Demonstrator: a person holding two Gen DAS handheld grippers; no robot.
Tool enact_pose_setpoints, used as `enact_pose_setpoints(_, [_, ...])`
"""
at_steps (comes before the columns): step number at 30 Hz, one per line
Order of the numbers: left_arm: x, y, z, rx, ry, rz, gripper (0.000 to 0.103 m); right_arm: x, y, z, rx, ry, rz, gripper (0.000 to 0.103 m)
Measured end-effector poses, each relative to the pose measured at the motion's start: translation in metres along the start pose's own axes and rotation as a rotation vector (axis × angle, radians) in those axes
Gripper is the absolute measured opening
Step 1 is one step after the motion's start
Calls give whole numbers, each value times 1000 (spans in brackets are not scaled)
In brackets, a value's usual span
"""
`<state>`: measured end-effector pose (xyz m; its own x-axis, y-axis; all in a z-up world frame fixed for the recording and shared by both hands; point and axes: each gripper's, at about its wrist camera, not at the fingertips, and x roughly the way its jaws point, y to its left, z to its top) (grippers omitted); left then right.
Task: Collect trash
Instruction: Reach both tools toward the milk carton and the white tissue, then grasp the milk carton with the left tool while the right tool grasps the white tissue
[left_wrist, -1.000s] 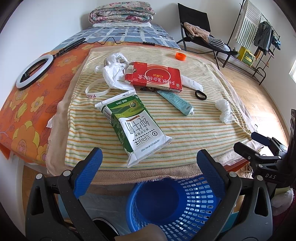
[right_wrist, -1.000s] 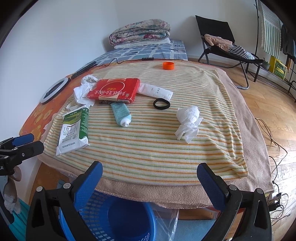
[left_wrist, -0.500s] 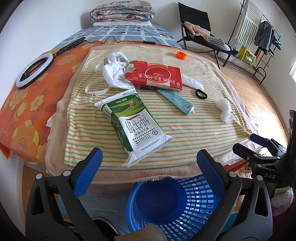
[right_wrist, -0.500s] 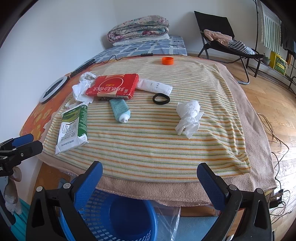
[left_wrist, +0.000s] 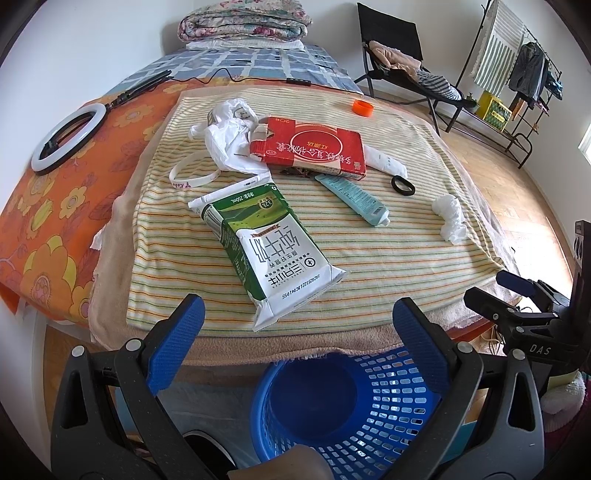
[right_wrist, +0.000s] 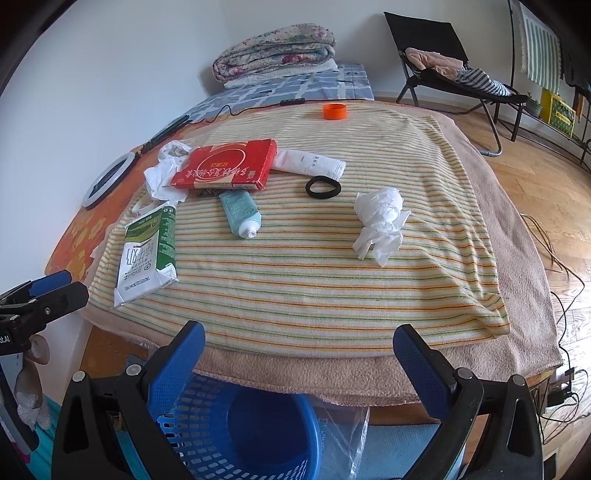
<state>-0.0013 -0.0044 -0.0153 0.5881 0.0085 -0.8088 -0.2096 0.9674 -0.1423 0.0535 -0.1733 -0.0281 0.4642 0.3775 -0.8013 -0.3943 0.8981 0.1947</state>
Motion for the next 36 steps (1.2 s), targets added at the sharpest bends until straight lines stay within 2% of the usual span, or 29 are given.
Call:
enact_pose_setpoints(18, [1,1,0,-2,4,3,103,4,-6,0,38,19,26,103])
enact_pose_setpoints(25, [5,12,-1,-63,16,-2,103,3,-18,1,66,-5,17,103])
enact_pose_setpoints(36, [27,29,24,-157,116,-55,103,1,-34,21,71,-32,-25,103])
